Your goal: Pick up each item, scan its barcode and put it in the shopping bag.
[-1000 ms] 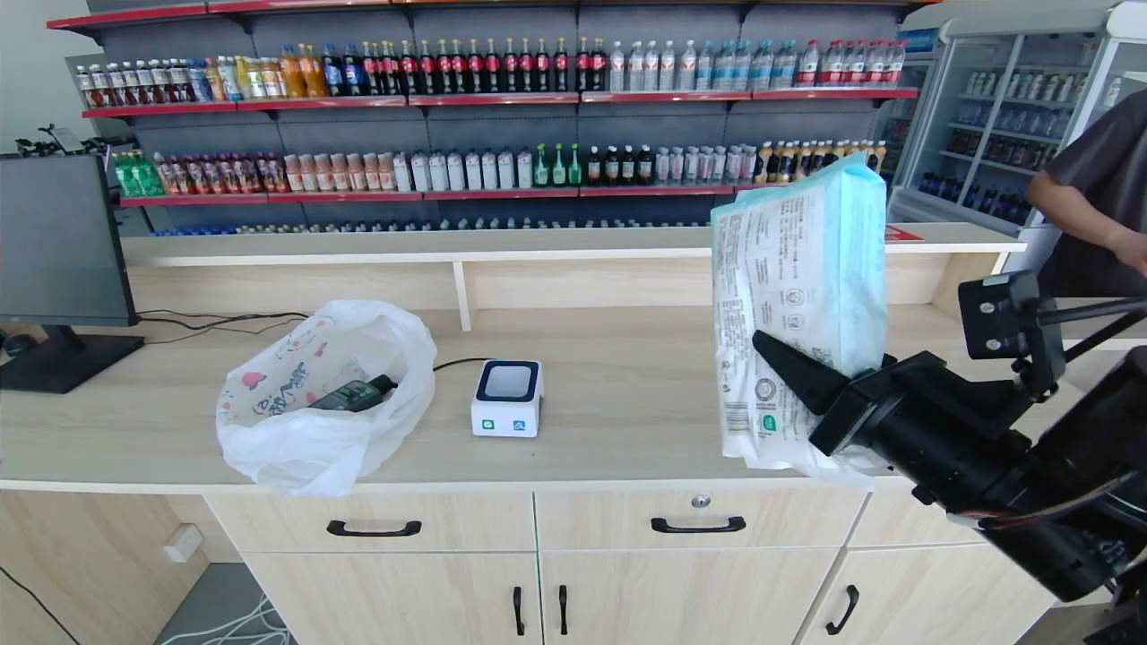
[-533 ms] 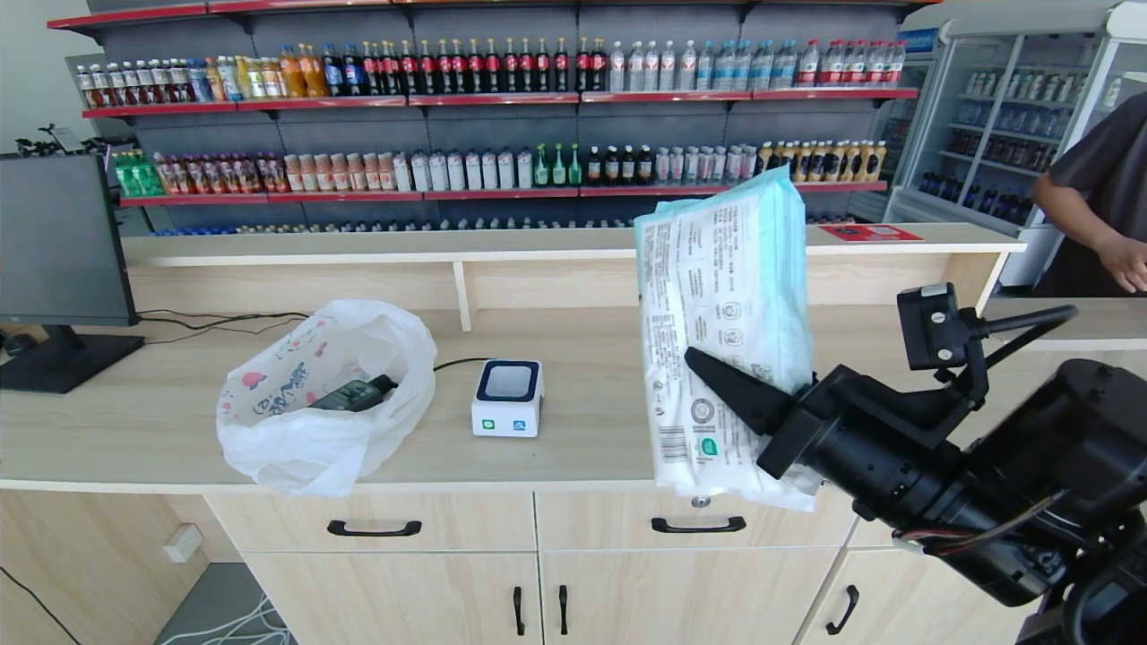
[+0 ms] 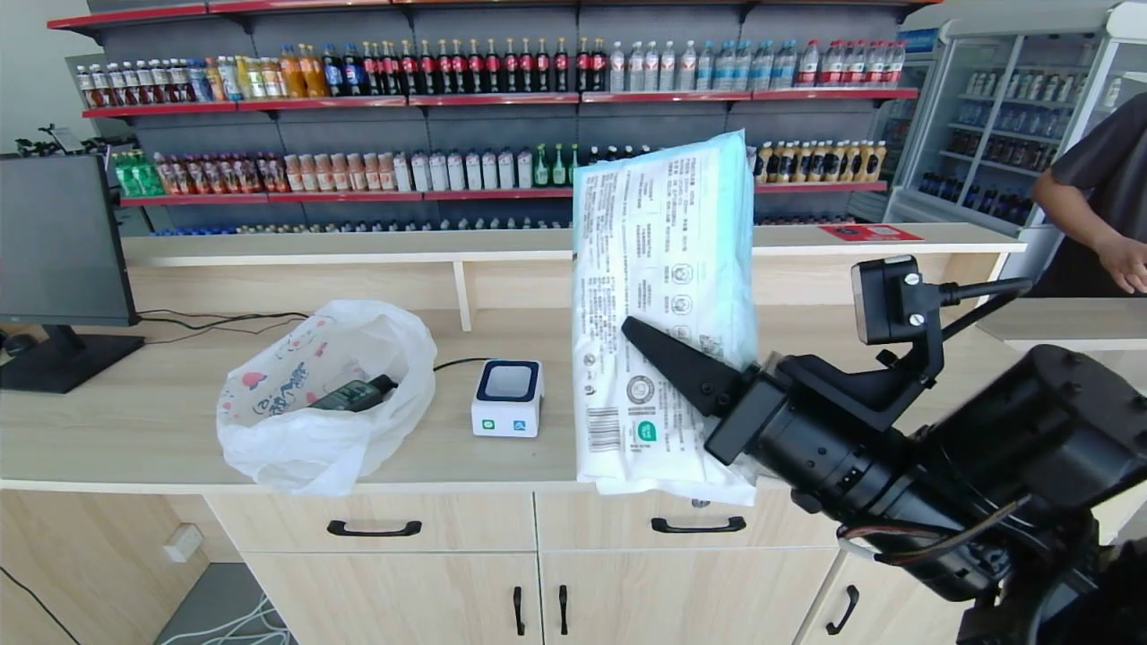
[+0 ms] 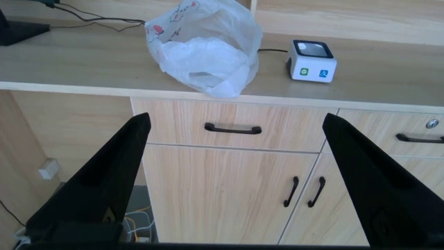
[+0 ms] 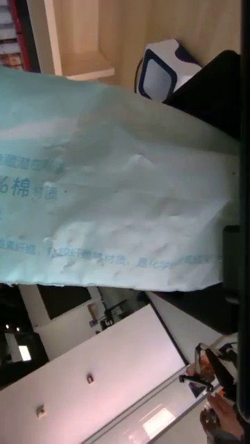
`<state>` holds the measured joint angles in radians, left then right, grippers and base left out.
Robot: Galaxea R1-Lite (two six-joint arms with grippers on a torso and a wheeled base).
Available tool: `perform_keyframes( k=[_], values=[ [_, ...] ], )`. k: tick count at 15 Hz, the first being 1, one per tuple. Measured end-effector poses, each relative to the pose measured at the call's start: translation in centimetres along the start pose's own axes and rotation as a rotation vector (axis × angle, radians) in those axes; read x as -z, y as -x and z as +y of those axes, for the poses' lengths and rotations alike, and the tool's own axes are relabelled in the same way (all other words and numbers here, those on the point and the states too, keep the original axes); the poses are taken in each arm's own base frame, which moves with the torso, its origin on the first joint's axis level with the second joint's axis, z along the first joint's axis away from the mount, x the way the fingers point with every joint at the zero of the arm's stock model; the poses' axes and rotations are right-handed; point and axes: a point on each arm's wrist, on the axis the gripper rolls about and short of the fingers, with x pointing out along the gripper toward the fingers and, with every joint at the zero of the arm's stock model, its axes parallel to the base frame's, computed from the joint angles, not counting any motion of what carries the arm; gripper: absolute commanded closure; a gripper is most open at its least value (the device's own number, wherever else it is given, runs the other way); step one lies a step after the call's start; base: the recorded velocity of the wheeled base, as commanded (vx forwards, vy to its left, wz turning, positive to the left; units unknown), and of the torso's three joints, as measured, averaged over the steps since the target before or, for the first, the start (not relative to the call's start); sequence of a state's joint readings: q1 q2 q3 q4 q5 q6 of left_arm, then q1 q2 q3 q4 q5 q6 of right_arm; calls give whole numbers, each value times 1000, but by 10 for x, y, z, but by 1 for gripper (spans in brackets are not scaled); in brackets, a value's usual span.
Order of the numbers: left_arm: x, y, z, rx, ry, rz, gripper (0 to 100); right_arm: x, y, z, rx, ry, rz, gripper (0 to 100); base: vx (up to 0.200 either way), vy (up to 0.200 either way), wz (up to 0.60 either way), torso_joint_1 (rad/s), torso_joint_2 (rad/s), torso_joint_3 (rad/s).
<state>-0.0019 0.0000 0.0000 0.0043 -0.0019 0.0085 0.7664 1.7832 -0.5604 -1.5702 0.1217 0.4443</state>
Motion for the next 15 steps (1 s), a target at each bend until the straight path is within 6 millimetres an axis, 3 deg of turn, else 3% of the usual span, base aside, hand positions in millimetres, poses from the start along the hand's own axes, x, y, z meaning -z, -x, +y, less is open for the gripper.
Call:
perform_keyframes(
  k=[4, 9, 13, 15],
  values=[
    [0, 0, 0, 1, -2, 1, 0, -3, -4, 29, -98, -38, -19, 100, 0, 0, 0, 0, 0, 0],
    [0, 0, 0, 1, -10, 1, 0, -14, -1, 42, -142, -53, -52, 100, 0, 0, 0, 0, 0, 0],
    [0, 0, 0, 1, -6, 0, 0, -22, -6, 73, -247, -89, -95, 100, 0, 0, 0, 0, 0, 0],
    [0, 0, 0, 2, -9, 0, 0, -25, -8, 78, -262, -100, -110, 100, 0, 0, 0, 0, 0, 0]
  ],
)
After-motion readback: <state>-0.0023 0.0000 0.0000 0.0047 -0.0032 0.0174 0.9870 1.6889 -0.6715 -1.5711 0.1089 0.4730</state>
